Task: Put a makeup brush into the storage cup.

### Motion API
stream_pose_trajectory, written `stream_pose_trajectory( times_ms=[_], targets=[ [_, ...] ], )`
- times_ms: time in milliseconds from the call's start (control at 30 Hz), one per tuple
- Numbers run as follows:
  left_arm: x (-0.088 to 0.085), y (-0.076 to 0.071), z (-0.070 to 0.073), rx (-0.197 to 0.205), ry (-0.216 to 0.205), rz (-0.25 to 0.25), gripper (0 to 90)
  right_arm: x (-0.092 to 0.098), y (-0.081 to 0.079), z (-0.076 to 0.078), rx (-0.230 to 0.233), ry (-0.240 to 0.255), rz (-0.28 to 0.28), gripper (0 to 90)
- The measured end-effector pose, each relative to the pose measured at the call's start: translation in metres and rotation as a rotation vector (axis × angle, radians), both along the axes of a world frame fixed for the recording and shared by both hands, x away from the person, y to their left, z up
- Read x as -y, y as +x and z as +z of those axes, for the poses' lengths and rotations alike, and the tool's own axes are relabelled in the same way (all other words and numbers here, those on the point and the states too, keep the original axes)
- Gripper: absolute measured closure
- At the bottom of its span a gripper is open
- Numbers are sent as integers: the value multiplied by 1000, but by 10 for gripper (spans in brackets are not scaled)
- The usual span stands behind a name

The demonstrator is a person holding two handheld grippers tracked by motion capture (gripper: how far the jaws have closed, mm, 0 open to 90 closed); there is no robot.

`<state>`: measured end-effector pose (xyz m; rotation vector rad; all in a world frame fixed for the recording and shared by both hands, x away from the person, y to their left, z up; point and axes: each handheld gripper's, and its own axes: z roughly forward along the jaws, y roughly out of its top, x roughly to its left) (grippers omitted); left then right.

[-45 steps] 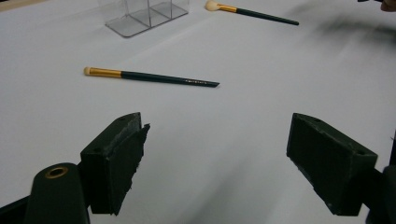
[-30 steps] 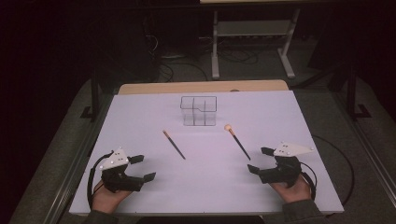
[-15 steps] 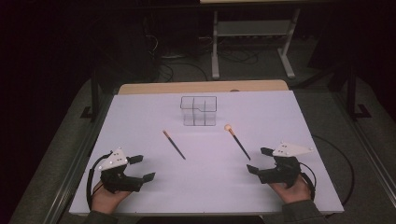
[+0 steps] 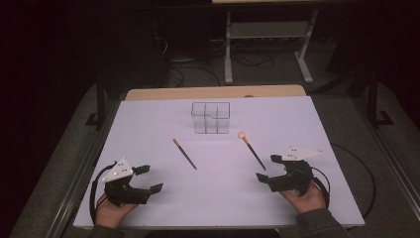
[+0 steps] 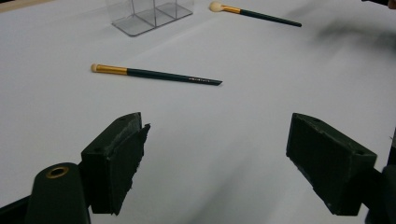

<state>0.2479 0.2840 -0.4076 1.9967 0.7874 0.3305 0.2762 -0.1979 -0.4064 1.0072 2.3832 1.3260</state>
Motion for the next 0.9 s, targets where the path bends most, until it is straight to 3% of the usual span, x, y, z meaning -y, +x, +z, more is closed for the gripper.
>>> stream_pose_trajectory(
  times_ms=[333, 667, 900],
  targets=[
    [2, -1, 0, 6, 9, -13, 182, -22, 13, 18, -35, -32, 45, 153],
    [-1, 0, 1, 8, 5, -3, 178, -49, 26, 42, -31, -48, 105, 174],
    [-2, 1, 1, 12, 5, -4, 178, -59, 34, 48, -45, -58, 125, 174]
  ],
)
